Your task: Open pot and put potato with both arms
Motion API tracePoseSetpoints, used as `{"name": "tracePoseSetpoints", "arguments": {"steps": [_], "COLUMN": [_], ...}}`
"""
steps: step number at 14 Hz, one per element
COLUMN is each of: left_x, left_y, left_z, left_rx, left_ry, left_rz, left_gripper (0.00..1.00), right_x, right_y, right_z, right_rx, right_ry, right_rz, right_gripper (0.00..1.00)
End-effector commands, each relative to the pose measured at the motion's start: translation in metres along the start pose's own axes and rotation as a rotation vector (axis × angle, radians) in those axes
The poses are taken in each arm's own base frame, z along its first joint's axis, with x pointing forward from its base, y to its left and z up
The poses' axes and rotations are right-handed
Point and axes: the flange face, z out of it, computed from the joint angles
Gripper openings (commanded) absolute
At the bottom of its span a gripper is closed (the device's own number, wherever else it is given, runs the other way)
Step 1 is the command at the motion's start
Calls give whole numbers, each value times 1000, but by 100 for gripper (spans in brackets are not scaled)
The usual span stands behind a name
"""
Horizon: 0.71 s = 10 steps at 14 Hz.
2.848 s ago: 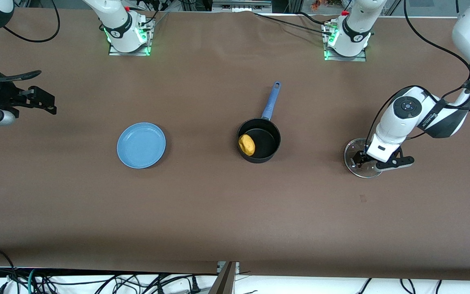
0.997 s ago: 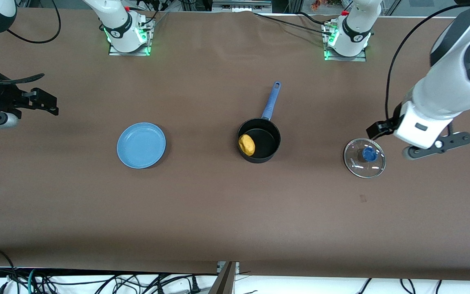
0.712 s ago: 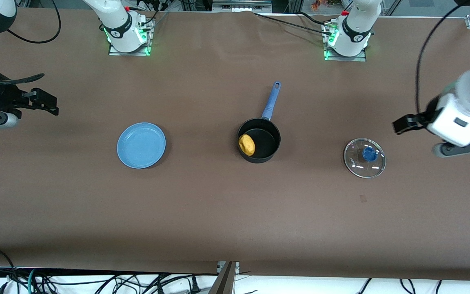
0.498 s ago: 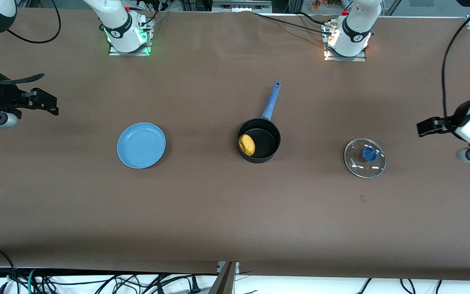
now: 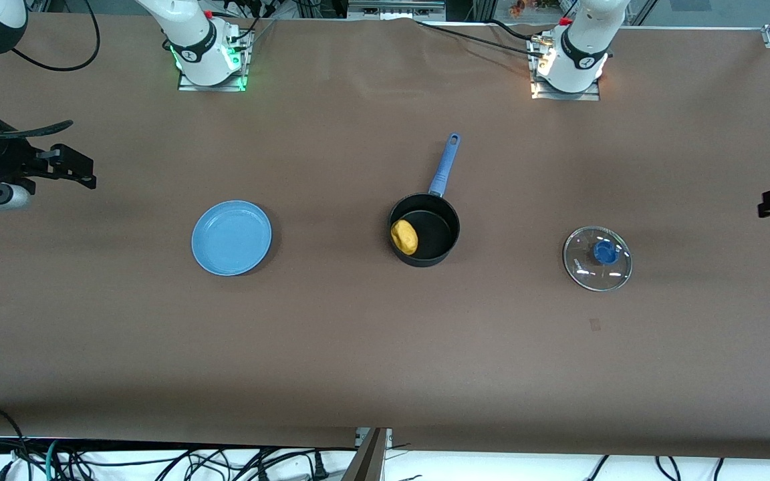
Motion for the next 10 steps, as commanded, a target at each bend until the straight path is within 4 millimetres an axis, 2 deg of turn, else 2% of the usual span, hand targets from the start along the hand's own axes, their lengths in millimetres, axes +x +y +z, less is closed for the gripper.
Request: {"name": "tracePoseSetpoints", "arguments": {"steps": [1,4,8,10], "left_x": [-4,-2,-1,2], "left_y": [6,24,31,47], "left_z": [-12,-14,-10,-6], "left_rx": [-22,-24,-71,-56], "left_ry": [17,13,1,-11], "left_rz": [20,47,50,42], "left_gripper": [100,100,100,100], "right_x": [-2,-2,-2,-2], "right_y": [1,3,1,3], "right_z": [0,0,0,0], "right_rx": [2,1,2,-1], "right_ry": [0,0,2,0], "right_rz": [-17,-14,-14,-14], "right_gripper": [100,100,100,100]}}
